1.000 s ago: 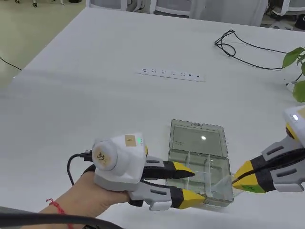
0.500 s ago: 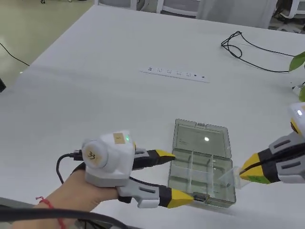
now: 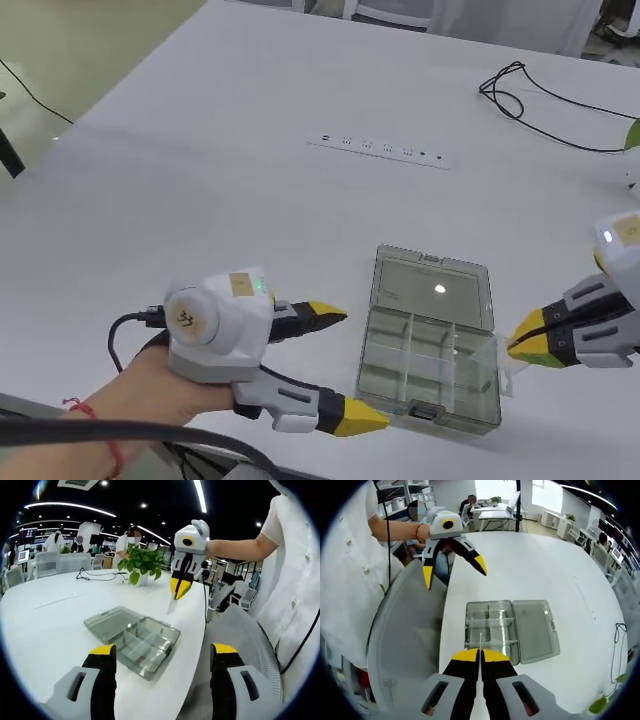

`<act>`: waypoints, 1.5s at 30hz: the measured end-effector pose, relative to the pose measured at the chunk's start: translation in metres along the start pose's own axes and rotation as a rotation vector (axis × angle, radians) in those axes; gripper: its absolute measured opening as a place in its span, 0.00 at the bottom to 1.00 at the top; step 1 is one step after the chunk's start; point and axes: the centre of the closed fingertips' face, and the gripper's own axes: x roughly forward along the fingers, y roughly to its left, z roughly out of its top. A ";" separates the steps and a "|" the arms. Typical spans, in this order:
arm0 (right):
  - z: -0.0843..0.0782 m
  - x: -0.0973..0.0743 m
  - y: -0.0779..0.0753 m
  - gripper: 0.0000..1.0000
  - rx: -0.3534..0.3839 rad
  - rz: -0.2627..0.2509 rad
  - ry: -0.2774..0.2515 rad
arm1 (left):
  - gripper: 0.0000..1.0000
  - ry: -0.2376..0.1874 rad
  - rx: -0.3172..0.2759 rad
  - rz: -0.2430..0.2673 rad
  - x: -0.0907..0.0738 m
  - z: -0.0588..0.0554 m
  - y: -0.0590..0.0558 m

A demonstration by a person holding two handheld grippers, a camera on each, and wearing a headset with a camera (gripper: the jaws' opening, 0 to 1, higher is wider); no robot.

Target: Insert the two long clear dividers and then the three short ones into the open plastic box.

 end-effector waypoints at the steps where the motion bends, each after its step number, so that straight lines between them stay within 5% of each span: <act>1: -0.002 0.002 -0.001 0.03 -0.007 -0.002 0.010 | 0.79 0.004 0.003 0.003 0.000 -0.002 0.000; 19: -0.024 0.035 -0.017 0.03 -0.061 -0.016 0.116 | 0.86 -0.003 -0.020 0.022 -0.004 -0.005 0.002; 45: -0.041 0.053 -0.032 0.03 -0.034 0.004 0.124 | 0.85 -0.015 -0.027 0.024 -0.003 -0.004 0.002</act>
